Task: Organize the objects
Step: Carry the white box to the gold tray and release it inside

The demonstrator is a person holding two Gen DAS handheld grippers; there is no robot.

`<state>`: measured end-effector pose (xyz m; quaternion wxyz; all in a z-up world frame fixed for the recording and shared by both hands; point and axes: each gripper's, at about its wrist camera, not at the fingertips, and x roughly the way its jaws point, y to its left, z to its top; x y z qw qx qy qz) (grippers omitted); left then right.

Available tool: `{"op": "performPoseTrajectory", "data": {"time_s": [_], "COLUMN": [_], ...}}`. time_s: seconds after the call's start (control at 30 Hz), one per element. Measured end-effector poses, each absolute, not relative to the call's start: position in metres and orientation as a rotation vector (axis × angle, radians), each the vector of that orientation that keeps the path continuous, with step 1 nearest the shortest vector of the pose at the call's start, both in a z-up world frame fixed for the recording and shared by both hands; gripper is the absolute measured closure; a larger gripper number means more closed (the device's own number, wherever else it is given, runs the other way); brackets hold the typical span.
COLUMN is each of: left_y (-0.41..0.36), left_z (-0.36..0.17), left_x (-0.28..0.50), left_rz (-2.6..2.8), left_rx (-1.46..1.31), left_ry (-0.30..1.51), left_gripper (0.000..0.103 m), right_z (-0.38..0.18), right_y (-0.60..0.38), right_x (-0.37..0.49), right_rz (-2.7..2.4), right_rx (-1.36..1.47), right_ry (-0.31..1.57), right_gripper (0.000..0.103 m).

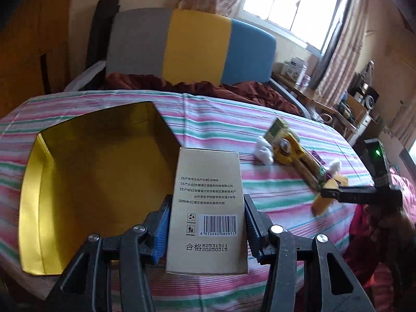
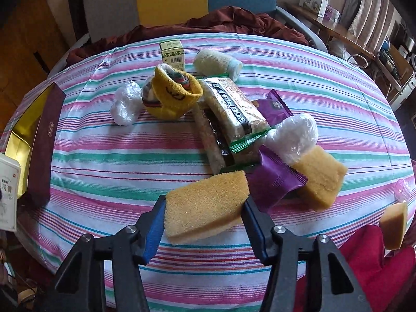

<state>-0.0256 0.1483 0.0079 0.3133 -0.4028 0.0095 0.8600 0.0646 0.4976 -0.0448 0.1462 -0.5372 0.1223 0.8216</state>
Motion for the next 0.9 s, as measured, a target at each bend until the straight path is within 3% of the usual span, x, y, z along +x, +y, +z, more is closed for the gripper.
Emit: {"op": "performPoseTrajectory", "data": {"time_s": [0.4, 0.9], "left_y": [0.034, 0.031], "left_z": [-0.009, -0.052], "left_x": [-0.173, -0.255], "left_rz": [2.559, 2.697], "left_rx": [-1.322, -1.471], "left_ry": [-0.154, -0.115], "left_gripper": [0.052, 0.05], "right_z": [-0.044, -0.044], "right_y": [0.491, 0.486], "right_x": [0.058, 0.055], "right_rz": [2.387, 2.426], "right_rx": [-1.531, -1.511], "right_ry": [0.316, 0.286], "right_gripper": [0.046, 0.047]}}
